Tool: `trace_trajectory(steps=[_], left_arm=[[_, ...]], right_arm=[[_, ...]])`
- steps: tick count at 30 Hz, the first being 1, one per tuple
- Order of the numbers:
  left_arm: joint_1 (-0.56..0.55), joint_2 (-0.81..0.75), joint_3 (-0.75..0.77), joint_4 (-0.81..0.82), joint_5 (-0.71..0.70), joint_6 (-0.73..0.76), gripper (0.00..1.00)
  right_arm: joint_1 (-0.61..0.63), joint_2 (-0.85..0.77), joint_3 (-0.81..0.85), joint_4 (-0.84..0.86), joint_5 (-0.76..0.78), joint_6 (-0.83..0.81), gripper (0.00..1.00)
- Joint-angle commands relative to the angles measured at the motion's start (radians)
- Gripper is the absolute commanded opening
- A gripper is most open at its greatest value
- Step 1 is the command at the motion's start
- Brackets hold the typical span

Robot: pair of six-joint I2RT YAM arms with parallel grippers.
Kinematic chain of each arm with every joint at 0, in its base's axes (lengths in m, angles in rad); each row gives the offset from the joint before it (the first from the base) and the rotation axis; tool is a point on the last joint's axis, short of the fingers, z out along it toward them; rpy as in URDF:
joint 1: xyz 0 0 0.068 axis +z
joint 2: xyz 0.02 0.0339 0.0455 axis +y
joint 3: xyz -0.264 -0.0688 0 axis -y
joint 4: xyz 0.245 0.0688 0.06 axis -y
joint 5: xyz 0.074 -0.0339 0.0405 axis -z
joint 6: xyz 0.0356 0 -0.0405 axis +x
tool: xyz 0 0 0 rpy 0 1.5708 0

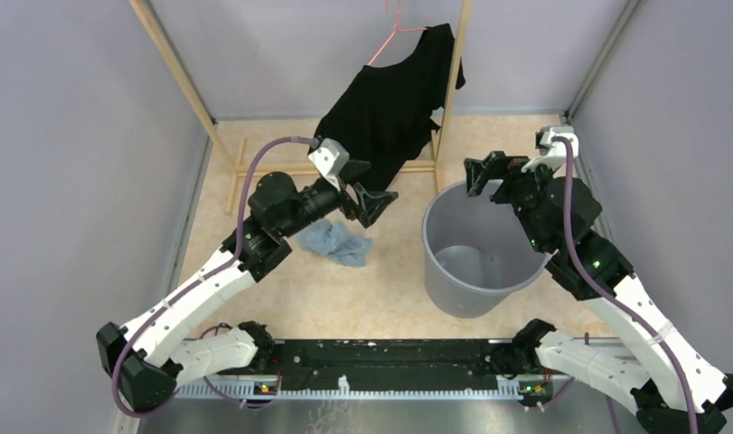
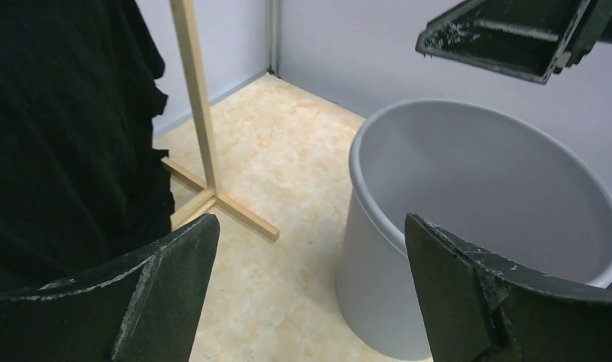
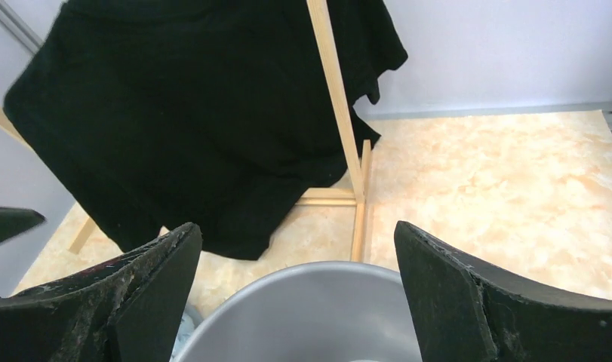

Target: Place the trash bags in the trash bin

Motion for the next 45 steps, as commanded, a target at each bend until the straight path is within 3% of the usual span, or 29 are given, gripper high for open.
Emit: trace_trajectory(steps=[1, 4, 8, 11, 14, 20, 23, 30, 41, 45], left_arm=[[-0.091, 0.016, -0.014, 0.036, -0.099, -0.036, 0.98], [-0.209, -0.039, -0.177, 0.148, -0.272, -0.143, 0.99], [-0.435, -0.096, -0.360, 0.277, -0.781, -0.150, 0.99], [-0.590, -0.076, -0.375, 0.254, -1.180, -0.172, 0.98], [-0.625, -0.018, -0.328, 0.101, -1.301, -0.314, 0.98], [-0.624, 0.146, -0.242, -0.260, -1.229, -0.760, 0.98], [-0.625, 0.184, -0.249, -0.313, -1.171, -0.863, 0.98], [-0.636, 0.229, -0.352, -0.039, -0.960, -0.750, 0.95], [-0.637, 0.376, -0.311, 0.254, -0.637, -0.459, 0.98], [-0.539, 0.481, -0.228, 0.308, -0.404, -0.457, 0.98]], right_arm=[[-0.002, -0.048, 0.029, 0.023, 0.025, 0.009, 0.99], [-0.002, -0.063, 0.026, 0.033, 0.014, 0.012, 0.99], [-0.002, -0.071, 0.041, 0.008, -0.005, 0.013, 0.99], [-0.003, -0.107, 0.015, 0.024, -0.023, 0.013, 0.99], [-0.002, -0.145, -0.024, 0.067, -0.052, 0.013, 0.99], [-0.003, -0.158, 0.019, 0.057, -0.082, 0.019, 0.99], [-0.002, -0.182, 0.009, 0.041, -0.073, 0.022, 0.99], [-0.002, -0.227, -0.053, 0.062, -0.073, 0.025, 0.99], [-0.003, -0.223, -0.054, 0.101, -0.129, -0.014, 0.99], [-0.003, -0.243, -0.058, 0.098, -0.137, -0.017, 0.99]])
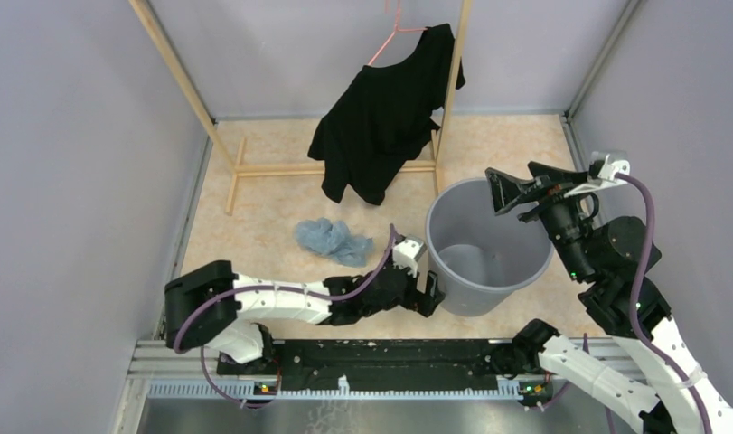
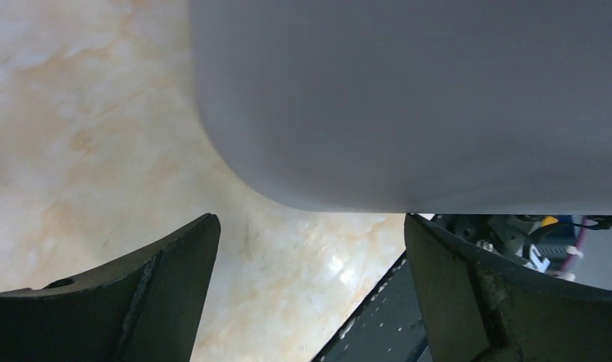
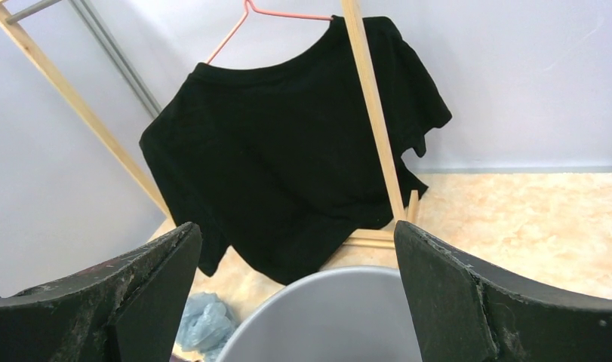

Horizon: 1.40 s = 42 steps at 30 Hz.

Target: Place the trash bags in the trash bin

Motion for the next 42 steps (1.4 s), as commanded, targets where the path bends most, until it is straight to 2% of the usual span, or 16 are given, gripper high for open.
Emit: trace_trajectory(steps=[1, 3, 7, 12, 16, 19, 22, 27, 32, 35, 38, 42], left_arm=[[0.120, 0.126, 0.131, 0.160, 0.344, 0.029, 0.98], [0.188, 0.217, 0.208, 0.172, 0.562, 0.004, 0.98], [0.243, 0.391, 0.394, 0.148, 0.770, -0.002, 0.98], [0.250, 0.461, 0.505, 0.143, 0.826, 0.027, 0.98], [0.275, 0.451, 0.555, 0.048, 0.848, 0.073, 0.98], [0.286, 0.370, 0.547, -0.094, 0.690, 0.157, 0.96], [0.338, 0.255, 0.475, -0.201, 0.468, 0.110, 0.94], [0.380, 0.031, 0.302, -0.148, 0.179, 0.070, 0.94], [0.387, -0.179, 0.227, -0.187, -0.127, -0.001, 0.98], [0.407, -0.289, 0.189, -0.183, -0.240, -0.031, 0.97], [0.411, -0.364, 0.176, -0.173, -0.311, 0.012, 0.97], [0.413, -0.431, 0.222, -0.382, -0.333, -0.047, 0.98]], right_arm=[[-0.002, -0.029, -0.012, 0.046, -0.023, -0.018, 0.99], [-0.002, -0.045, -0.018, 0.051, -0.029, -0.019, 0.99], [-0.002, -0.068, -0.041, 0.083, -0.049, -0.022, 0.99], [-0.003, -0.064, -0.047, 0.113, -0.078, -0.016, 0.99], [-0.002, -0.017, -0.017, 0.077, -0.064, -0.009, 0.99], [-0.003, 0.020, 0.002, 0.057, -0.079, -0.004, 0.99], [-0.003, 0.069, 0.025, 0.041, -0.159, -0.016, 0.99], [-0.002, 0.219, 0.123, -0.044, -0.386, -0.047, 0.99], [0.002, 0.324, 0.164, -0.081, -0.548, -0.044, 0.99], [0.024, 0.344, 0.120, -0.027, -0.580, -0.010, 0.99], [0.079, 0.385, 0.098, -0.014, -0.575, 0.006, 0.99], [0.164, 0.423, 0.082, -0.071, -0.431, -0.006, 0.99]])
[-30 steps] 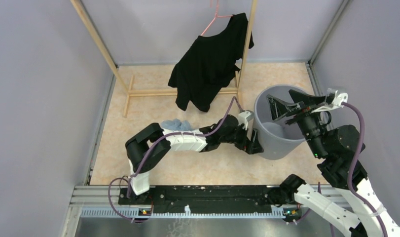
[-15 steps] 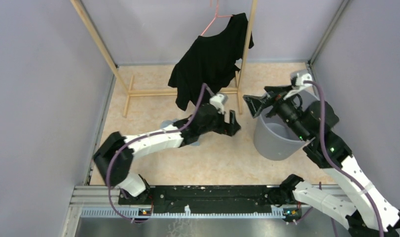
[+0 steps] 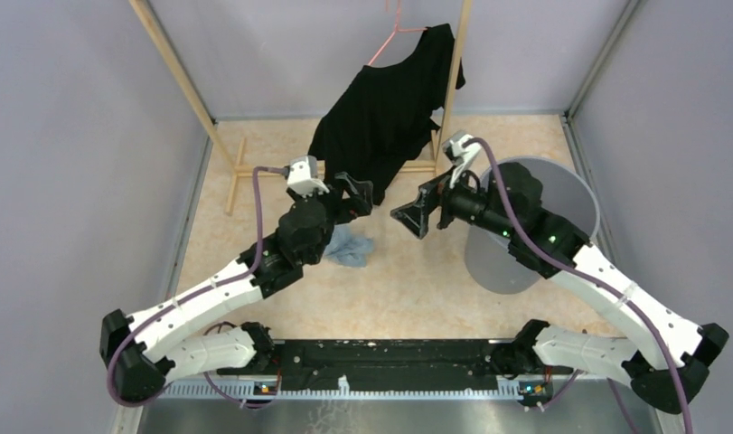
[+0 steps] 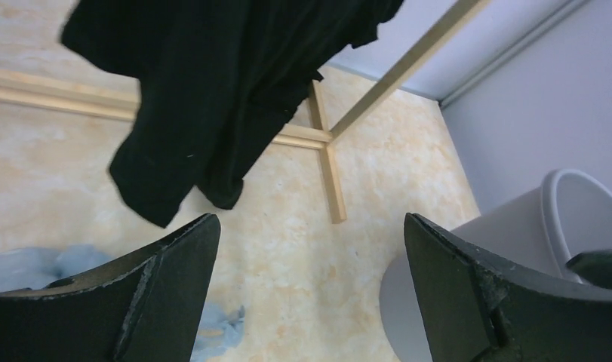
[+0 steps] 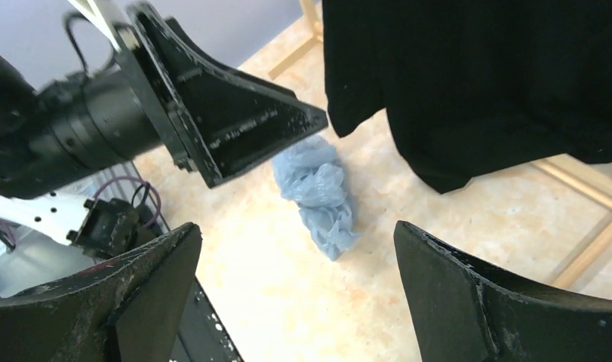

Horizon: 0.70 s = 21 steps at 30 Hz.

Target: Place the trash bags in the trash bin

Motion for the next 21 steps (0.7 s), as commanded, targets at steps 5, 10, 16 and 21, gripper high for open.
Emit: trace_trajectory(steps=[5, 10, 16, 21], left_arm=[[0.007, -0.196, -0.095, -0.394, -0.053, -0.183, 0.98], [0.013, -0.315, -0.192, -0.630, -0.006, -0.296, 0.98], [0.035, -0.304, -0.177, -0.720, -0.013, -0.220, 0.98], [0.146, -0.145, -0.112, -0.718, 0.077, -0.121, 0.98]], right_arm=[[0.070, 0.021, -0.108, -0.067, 0.207, 0.006, 0.99], [0.070, 0.065, -0.207, -0.072, 0.189, -0.005, 0.99], [0.071, 0.137, -0.235, -0.137, 0.437, 0.026, 0.99], [0.071, 0.153, -0.227, -0.237, 0.716, 0.074, 0.99]])
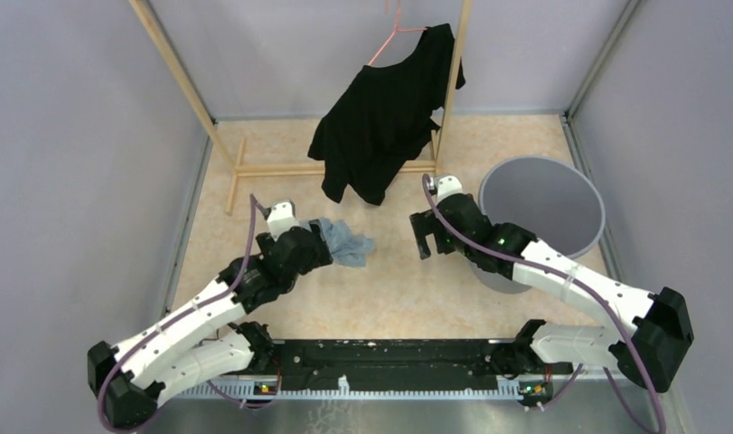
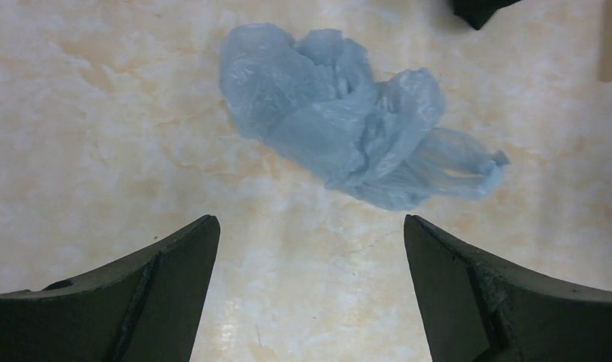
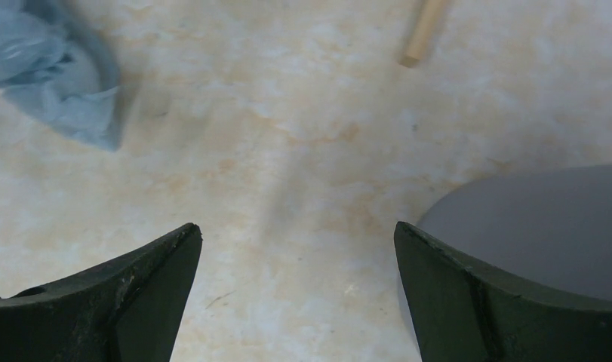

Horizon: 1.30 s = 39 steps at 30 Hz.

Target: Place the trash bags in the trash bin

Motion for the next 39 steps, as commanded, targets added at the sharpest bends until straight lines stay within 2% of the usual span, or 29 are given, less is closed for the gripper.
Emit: trace_trajectory(steps=[1, 5, 8, 10, 13, 15, 19, 25, 27, 30, 32, 35, 37, 39], left_arm=[[0.106, 0.131, 0.068, 0.021, 0.113, 0.121, 0.98], [0.203, 0.207, 0.073, 0.133, 0.252, 0.200, 0.98], [0.253, 0.251, 0.077, 0.198, 0.323, 0.227, 0.98], [0.283, 0.278, 0.076, 0.229, 0.364, 0.232, 0.98], [0.326, 0.306, 0.073, 0.253, 0.403, 0.215, 0.98], [0.355, 0.297, 0.045, 0.290, 0.449, 0.209, 0.84], [0.391, 0.242, -0.013, 0.326, 0.533, 0.186, 0.41], [0.398, 0.162, -0.028, 0.264, 0.605, 0.173, 0.13], [0.400, 0.141, -0.032, 0.240, 0.652, 0.154, 0.02], [0.401, 0.092, -0.051, 0.226, 0.685, 0.120, 0.00], [0.403, 0.064, -0.057, 0.228, 0.698, 0.100, 0.00], [0.408, 0.060, -0.052, 0.240, 0.724, 0.079, 0.00], [0.412, 0.071, -0.035, 0.245, 0.737, 0.067, 0.00], [0.418, 0.077, -0.021, 0.250, 0.743, 0.058, 0.00]], right_arm=[[0.005, -0.001, 0.016, -0.082, 0.300, 0.046, 0.99], [0.005, -0.009, -0.005, -0.117, 0.388, 0.077, 0.99], [0.005, -0.021, -0.028, -0.108, 0.399, 0.084, 0.99], [0.006, -0.034, -0.039, -0.068, 0.326, 0.054, 0.99], [0.005, -0.055, -0.072, 0.080, 0.028, -0.036, 0.99], [0.011, -0.033, -0.086, 0.188, -0.158, -0.050, 0.99], [0.043, 0.068, -0.070, 0.370, -0.300, -0.024, 0.99], [0.064, 0.303, -0.019, 0.596, -0.443, -0.023, 0.98], [0.063, 0.384, 0.019, 0.617, -0.475, -0.002, 0.94], [0.065, 0.451, 0.019, 0.697, -0.546, 0.046, 0.89], [0.066, 0.470, 0.000, 0.742, -0.600, 0.082, 0.81], [0.089, 0.478, -0.047, 0.785, -0.644, 0.115, 0.64], [0.111, 0.464, -0.075, 0.759, -0.616, 0.122, 0.46], [0.124, 0.429, -0.097, 0.701, -0.562, 0.123, 0.35]])
